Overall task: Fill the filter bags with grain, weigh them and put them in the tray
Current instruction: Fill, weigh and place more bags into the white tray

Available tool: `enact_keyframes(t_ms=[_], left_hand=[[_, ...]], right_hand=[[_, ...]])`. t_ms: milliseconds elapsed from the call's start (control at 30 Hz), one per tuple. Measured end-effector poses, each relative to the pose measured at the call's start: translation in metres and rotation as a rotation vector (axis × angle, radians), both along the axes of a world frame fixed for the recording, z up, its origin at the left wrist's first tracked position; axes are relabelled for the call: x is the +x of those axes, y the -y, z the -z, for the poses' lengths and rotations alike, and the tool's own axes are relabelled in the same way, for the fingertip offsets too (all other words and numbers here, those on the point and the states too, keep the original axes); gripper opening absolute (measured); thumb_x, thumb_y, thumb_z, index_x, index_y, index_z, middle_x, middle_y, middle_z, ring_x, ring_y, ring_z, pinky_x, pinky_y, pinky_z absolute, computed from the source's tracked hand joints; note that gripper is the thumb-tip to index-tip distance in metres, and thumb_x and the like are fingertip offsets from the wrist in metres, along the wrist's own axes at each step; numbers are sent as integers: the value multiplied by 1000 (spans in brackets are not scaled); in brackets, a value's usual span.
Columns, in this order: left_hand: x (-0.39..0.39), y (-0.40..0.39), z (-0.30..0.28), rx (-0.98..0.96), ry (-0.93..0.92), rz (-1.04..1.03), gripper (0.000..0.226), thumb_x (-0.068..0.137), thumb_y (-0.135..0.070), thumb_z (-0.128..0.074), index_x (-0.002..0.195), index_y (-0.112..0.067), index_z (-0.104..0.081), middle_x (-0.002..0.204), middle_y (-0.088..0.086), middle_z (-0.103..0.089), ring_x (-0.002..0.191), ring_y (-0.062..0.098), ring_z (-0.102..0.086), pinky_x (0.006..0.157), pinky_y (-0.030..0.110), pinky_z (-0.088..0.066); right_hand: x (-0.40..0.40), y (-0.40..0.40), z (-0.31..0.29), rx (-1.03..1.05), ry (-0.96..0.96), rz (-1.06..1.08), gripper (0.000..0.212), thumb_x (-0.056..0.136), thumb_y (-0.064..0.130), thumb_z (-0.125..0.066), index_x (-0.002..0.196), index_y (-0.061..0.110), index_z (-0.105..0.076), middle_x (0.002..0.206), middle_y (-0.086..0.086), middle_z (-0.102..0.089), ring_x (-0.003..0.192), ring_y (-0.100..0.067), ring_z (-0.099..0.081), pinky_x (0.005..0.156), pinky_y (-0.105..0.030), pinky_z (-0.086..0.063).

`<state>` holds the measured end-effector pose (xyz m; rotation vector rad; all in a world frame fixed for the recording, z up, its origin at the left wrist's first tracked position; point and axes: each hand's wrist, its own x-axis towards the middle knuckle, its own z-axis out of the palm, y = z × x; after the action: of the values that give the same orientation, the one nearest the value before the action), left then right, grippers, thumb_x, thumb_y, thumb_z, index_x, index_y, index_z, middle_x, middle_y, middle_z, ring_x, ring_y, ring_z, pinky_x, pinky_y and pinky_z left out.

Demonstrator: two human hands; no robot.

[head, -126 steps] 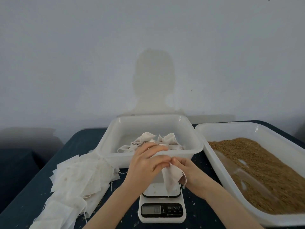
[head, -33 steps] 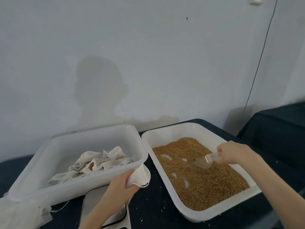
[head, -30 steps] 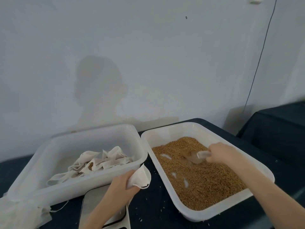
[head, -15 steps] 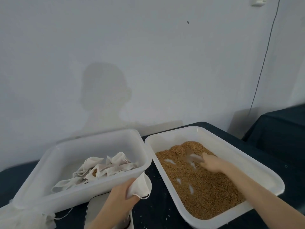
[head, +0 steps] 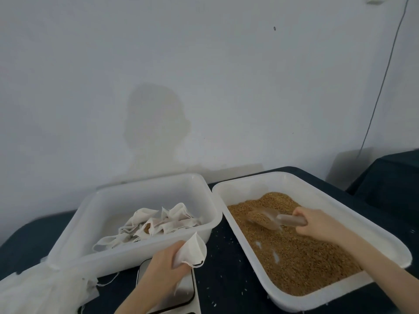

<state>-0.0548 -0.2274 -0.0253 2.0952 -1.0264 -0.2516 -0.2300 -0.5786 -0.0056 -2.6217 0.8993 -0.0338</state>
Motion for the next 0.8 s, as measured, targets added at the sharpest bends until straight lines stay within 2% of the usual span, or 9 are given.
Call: enact_keyframes(t_ms=[133,300,400,467,533,667,800], left_hand=[[-1,-3,-3,18,-4,-1,22,84,-18,-68,101,-31,-63,94,-11,-70,93,6,-62,85,28,-48],[-5,-4,-1,20,-3,-8,21,84,-21,-67,97,-37,-62,88,-14,-68,88,0,-60,73,8,-43],[-7,-4,1,11,11,-14,21,84,-21,-66,97,-37,-61,85,-17,-67,87,-13,-54,73,3,-39],[-9,-3,1,11,23,-11,22,85,-21,-66,96,-38,-60,83,-18,-66,87,-16,-52,74,2,-39],[-11,-2,1,8,29,-6,22,85,-22,-67,96,-39,-59,85,-19,-65,89,-18,-51,74,2,-38],[-8,-3,1,9,11,-12,20,85,-22,-67,103,-32,-63,92,-14,-67,89,-6,-58,73,4,-40],[-2,-7,0,20,-33,-27,22,86,-23,-66,106,-33,-61,96,-12,-68,91,1,-61,80,16,-46]], right_hand=[[-8,2,-8,62,71,76,28,81,18,-69,102,31,-58,85,4,-66,59,-7,-56,55,-16,-46],[-14,2,-21,-22,15,134,30,73,16,-72,93,38,-65,74,9,-68,63,-4,-64,54,-15,-48],[-16,1,-26,38,76,107,33,74,12,-71,95,36,-67,71,7,-69,53,-2,-59,49,-13,-43],[-16,1,-24,125,124,77,33,79,10,-70,100,36,-65,71,8,-68,46,1,-51,46,-11,-39],[-17,0,-19,197,156,59,35,82,10,-68,104,36,-64,73,6,-69,46,1,-49,47,-11,-39],[-17,-3,-11,287,235,55,37,84,12,-70,106,41,-62,79,0,-74,59,-9,-54,56,-17,-44],[-16,-9,-16,302,305,39,34,79,25,-75,101,47,-61,79,11,-74,74,-19,-66,72,-26,-54]])
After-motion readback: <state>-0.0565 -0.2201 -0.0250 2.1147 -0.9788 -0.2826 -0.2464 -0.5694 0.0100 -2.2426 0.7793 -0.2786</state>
